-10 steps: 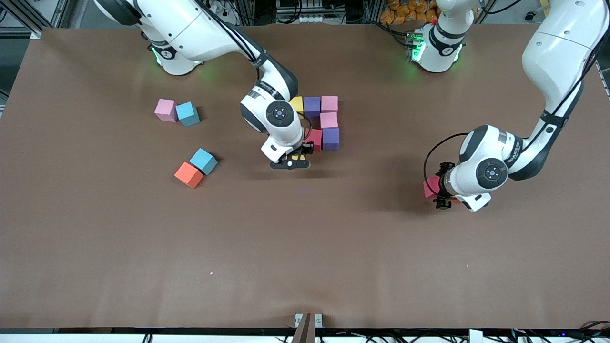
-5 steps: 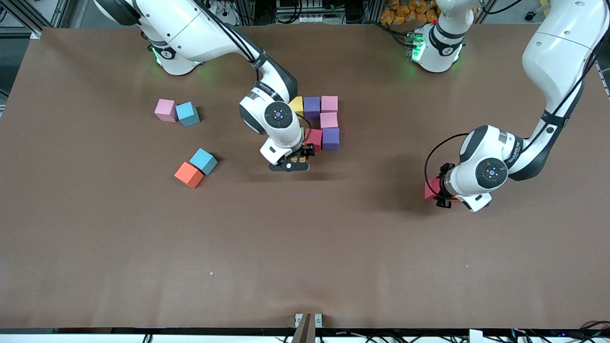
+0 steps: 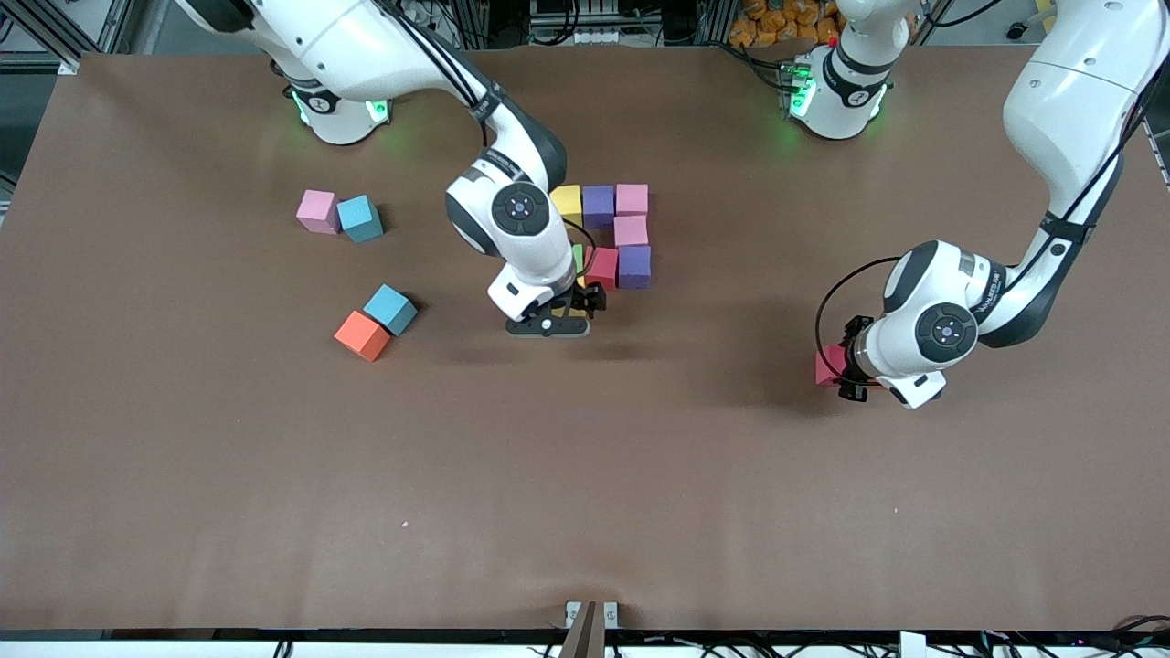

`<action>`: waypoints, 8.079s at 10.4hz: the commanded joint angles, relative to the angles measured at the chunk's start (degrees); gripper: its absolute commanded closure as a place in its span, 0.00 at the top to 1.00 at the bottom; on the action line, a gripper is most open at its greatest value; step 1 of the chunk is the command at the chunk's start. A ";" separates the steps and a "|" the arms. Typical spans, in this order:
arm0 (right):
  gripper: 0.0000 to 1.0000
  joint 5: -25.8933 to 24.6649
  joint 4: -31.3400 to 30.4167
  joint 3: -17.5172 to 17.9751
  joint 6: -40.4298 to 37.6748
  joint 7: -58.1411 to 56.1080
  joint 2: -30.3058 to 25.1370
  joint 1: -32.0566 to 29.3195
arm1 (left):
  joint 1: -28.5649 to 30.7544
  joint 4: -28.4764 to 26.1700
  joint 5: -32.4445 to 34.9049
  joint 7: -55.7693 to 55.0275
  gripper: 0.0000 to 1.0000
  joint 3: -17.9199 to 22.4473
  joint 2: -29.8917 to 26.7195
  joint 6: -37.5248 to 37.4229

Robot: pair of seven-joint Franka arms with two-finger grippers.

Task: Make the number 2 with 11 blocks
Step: 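Release the yellow block with the right gripper while the left gripper grasps pink, then carry the pink block midway while the right gripper grasps the orange block, then lower the pink block into the figure while the right gripper lifts orange, then release the pink block with the left gripper while the right gripper carries orange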

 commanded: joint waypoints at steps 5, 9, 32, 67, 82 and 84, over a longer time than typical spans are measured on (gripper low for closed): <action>0.96 -0.71 -14.96 -3.57 -8.12 -23.17 -14.12 -9.73 | -2.15 3.72 -1.32 -1.00 0.61 -0.82 -0.29 0.07; 0.96 -0.72 -20.17 -3.57 -7.94 -42.35 -17.30 -19.67 | -5.14 5.65 -2.03 -1.18 0.61 -0.82 -0.12 0.07; 1.00 -0.10 -33.36 -2.87 13.86 -163.32 -16.08 -28.92 | -41.88 25.78 -1.76 27.44 0.56 7.35 7.27 -0.46; 0.36 2.34 -33.88 -2.52 12.36 -171.24 -21.52 -33.23 | -59.11 37.47 -8.53 48.64 0.56 16.41 18.08 -3.62; 0.37 5.35 -32.57 -1.11 6.83 -117.82 -23.98 -31.39 | -60.25 37.03 -8.44 49.53 1.00 16.58 18.43 -3.53; 0.37 5.26 -32.48 -1.11 7.09 -115.00 -23.90 -31.39 | -60.86 37.03 -8.71 49.18 1.00 16.58 17.91 -3.53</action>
